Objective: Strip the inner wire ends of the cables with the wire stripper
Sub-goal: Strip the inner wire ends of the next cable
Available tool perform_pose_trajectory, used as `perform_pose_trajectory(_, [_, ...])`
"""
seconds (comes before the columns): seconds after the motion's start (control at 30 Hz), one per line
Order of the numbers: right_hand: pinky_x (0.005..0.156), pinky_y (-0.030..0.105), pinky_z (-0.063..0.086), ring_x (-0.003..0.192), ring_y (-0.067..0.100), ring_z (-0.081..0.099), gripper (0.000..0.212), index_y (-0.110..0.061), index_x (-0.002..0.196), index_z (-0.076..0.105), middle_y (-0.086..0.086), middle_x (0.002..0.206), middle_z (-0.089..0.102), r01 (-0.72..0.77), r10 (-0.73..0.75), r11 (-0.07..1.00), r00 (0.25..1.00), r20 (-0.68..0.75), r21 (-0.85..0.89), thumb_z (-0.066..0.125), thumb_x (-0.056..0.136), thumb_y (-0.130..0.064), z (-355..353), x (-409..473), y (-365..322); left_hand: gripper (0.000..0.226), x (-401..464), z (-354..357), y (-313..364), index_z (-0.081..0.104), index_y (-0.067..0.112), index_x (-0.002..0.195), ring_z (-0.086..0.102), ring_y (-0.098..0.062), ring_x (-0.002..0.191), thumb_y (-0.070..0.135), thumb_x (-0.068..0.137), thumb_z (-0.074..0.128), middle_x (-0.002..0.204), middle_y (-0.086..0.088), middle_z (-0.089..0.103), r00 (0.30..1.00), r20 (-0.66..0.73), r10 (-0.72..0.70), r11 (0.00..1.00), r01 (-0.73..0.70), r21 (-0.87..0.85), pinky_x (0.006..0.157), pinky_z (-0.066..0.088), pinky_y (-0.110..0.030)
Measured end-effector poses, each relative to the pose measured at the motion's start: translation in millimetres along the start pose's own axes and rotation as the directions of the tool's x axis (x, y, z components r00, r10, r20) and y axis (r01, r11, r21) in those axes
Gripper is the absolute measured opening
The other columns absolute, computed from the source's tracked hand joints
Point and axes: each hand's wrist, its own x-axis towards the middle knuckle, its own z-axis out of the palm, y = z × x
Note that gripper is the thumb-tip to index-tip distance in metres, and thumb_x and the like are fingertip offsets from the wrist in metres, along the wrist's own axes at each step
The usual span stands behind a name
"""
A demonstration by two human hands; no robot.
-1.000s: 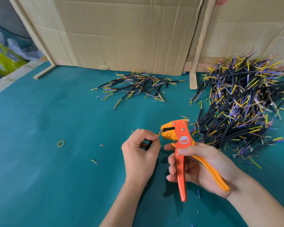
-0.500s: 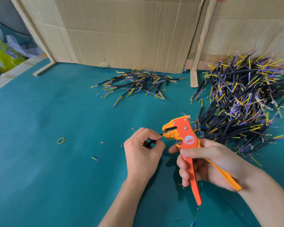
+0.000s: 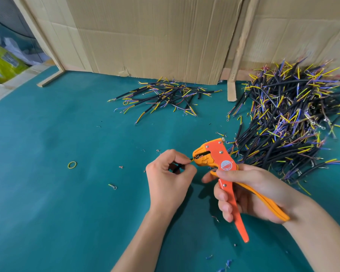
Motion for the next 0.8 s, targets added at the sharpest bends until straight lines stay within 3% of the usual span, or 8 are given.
perform_pose_trajectory(0.4, [0.063, 0.048, 0.055, 0.064, 0.035, 0.059, 0.041, 0.004, 0.113, 0.068, 0.022, 0.078, 0.057, 0.008, -0.007, 1.000, 0.999, 0.050, -0.022, 0.079, 0.083, -0.022, -6.0, -0.7, -1.3, 0.014, 1.0, 0.7, -1.3, 0.063, 0.021, 0.066, 0.057, -0.017, 0.059, 0.007, 0.066, 0.066, 0.066, 0.007, 0.066, 0.997, 0.050, -0.066, 0.997, 0.068, -0.038, 0.056, 0.048, -0.025])
perform_pose_trajectory(0.5, [0.066, 0.049, 0.055, 0.068, 0.037, 0.060, 0.046, 0.008, 0.117, 0.064, 0.025, 0.084, 0.060, 0.116, -0.116, 0.992, 0.993, -0.011, 0.043, 0.079, 0.079, -0.015, -5.0, 5.5, 3.3, 0.017, 4.4, -1.0, -5.2, 0.059, 0.021, 0.068, 0.047, -0.013, 0.055, 0.006, 0.072, 0.067, 0.061, 0.007, 0.059, 0.988, 0.053, -0.148, 0.983, 0.153, -0.103, 0.055, 0.040, -0.023])
perform_pose_trajectory(0.63, [0.065, 0.044, 0.057, 0.068, 0.033, 0.062, 0.050, 0.005, 0.122, 0.059, 0.029, 0.113, 0.068, 0.344, -0.321, 0.936, 0.923, -0.212, 0.080, 0.071, 0.076, -0.011, -1.6, 12.1, 3.9, 0.026, 6.1, -1.0, -2.1, 0.067, 0.022, 0.080, 0.057, -0.014, 0.065, -0.004, 0.083, 0.068, 0.073, 0.007, 0.065, 0.972, 0.171, -0.164, 0.970, 0.190, -0.151, 0.063, 0.047, -0.025])
perform_pose_trajectory(0.73, [0.066, 0.044, 0.057, 0.070, 0.035, 0.063, 0.046, 0.002, 0.119, 0.062, 0.024, 0.125, 0.066, 0.385, -0.372, 0.923, 0.902, -0.217, 0.018, 0.070, 0.074, -0.007, 3.9, 13.4, 6.9, 0.027, 4.5, -0.3, 0.0, 0.074, 0.020, 0.084, 0.060, -0.017, 0.066, -0.006, 0.085, 0.067, 0.076, 0.007, 0.071, 0.960, 0.218, -0.177, 0.969, 0.209, -0.134, 0.065, 0.049, -0.029])
perform_pose_trajectory(0.8, [0.066, 0.044, 0.057, 0.071, 0.036, 0.063, 0.047, 0.002, 0.120, 0.063, 0.022, 0.126, 0.066, 0.377, -0.374, 0.926, 0.906, -0.199, -0.024, 0.070, 0.074, -0.004, 7.9, 14.2, 10.1, 0.025, 4.4, -0.9, -0.2, 0.074, 0.018, 0.084, 0.060, -0.029, 0.065, -0.005, 0.086, 0.067, 0.075, 0.001, 0.071, 0.961, 0.220, -0.167, 0.972, 0.198, -0.126, 0.062, 0.050, -0.036])
